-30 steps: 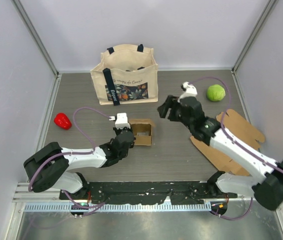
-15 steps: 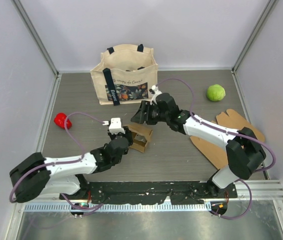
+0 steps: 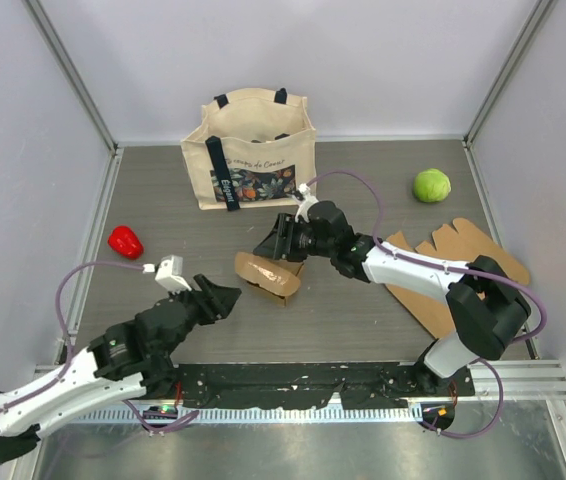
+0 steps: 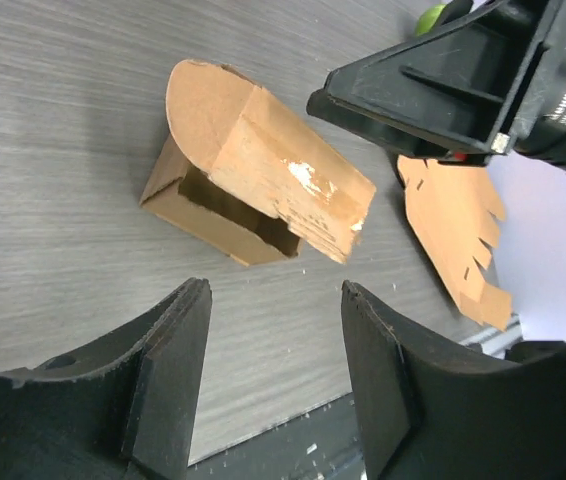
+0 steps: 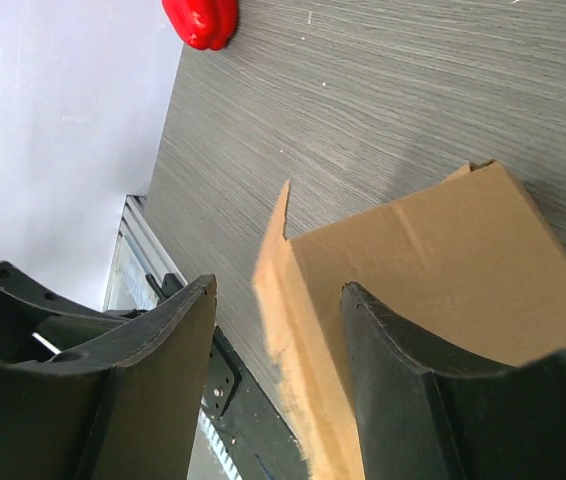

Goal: Fold the paper box

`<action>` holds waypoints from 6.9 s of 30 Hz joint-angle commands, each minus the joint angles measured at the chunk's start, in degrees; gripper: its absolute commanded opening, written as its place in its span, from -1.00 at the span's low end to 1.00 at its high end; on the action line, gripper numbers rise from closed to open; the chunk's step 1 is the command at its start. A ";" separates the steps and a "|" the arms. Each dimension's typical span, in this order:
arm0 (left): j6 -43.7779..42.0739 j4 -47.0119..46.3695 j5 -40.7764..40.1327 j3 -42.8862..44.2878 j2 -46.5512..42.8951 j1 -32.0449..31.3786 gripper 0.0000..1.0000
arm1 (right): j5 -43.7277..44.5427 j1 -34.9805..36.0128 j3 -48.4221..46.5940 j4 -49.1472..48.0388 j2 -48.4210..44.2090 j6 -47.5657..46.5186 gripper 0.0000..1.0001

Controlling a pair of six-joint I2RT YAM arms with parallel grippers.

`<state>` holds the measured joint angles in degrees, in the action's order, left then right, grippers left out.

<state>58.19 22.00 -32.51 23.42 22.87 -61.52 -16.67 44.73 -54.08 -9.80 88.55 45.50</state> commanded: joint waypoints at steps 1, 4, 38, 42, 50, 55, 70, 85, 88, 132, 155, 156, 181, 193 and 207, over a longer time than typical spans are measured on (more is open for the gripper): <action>2.21 16.67 4.30 8.12 -6.43 -0.27 0.15 | -0.65 1.50 1.25 -4.17 -0.58 1.00 0.15; -2.01 15.45 5.35 14.27 -2.68 -0.27 0.19 | -0.21 2.03 3.27 -4.78 -0.40 1.08 0.15; -8.44 -22.18 39.37 11.99 42.17 25.66 -0.27 | -10.33 -3.86 12.78 3.01 -10.30 -8.66 0.08; -11.52 -14.01 37.70 15.95 41.81 26.80 0.15 | -2.86 -5.88 11.64 14.70 -16.03 -11.83 0.20; -13.46 -14.27 39.28 17.09 45.50 31.10 0.18 | -4.96 -14.41 10.24 17.01 -13.06 -15.51 0.28; -13.81 -14.79 39.54 17.54 46.39 31.54 0.24 | -7.84 -16.16 9.09 16.57 -6.93 -18.42 0.35; -13.28 -17.07 47.27 15.08 47.35 37.87 0.49 | -14.36 -16.25 12.69 2.60 -0.49 -11.75 -0.04; -9.78 -30.59 61.42 11.83 55.87 40.95 0.83 | -19.97 -23.02 17.87 -2.50 3.73 -9.55 -0.42; -9.15 -35.43 64.40 11.38 59.03 40.86 0.85 | -21.82 -24.16 18.31 -3.55 4.78 -9.46 -0.43; 60.61 -65.84 70.40 -8.10 60.80 38.58 0.19 | 14.40 -13.17 3.90 26.06 -23.24 -27.05 0.54; 75.23 -59.27 65.47 -13.22 49.82 38.93 0.20 | 23.85 23.47 2.30 20.80 -15.69 -82.75 0.68; 75.05 -58.66 65.38 -13.22 49.03 38.93 0.19 | 23.96 23.65 3.10 18.00 -15.69 -83.11 0.68; 73.65 -51.89 64.77 -13.58 39.53 38.93 0.45 | 36.97 28.22 11.54 -8.30 -5.14 -94.45 0.28; 38.64 -36.70 61.26 -15.25 27.17 44.01 0.99 | 33.72 27.17 2.78 21.20 -10.15 -82.86 0.15; -7.13 2.00 50.26 8.31 17.38 47.01 0.62 | 10.18 11.17 -22.64 56.73 5.91 -73.18 0.37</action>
<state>63.24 16.84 17.87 29.69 39.77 -14.83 3.86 58.41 -71.46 36.99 89.23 -29.34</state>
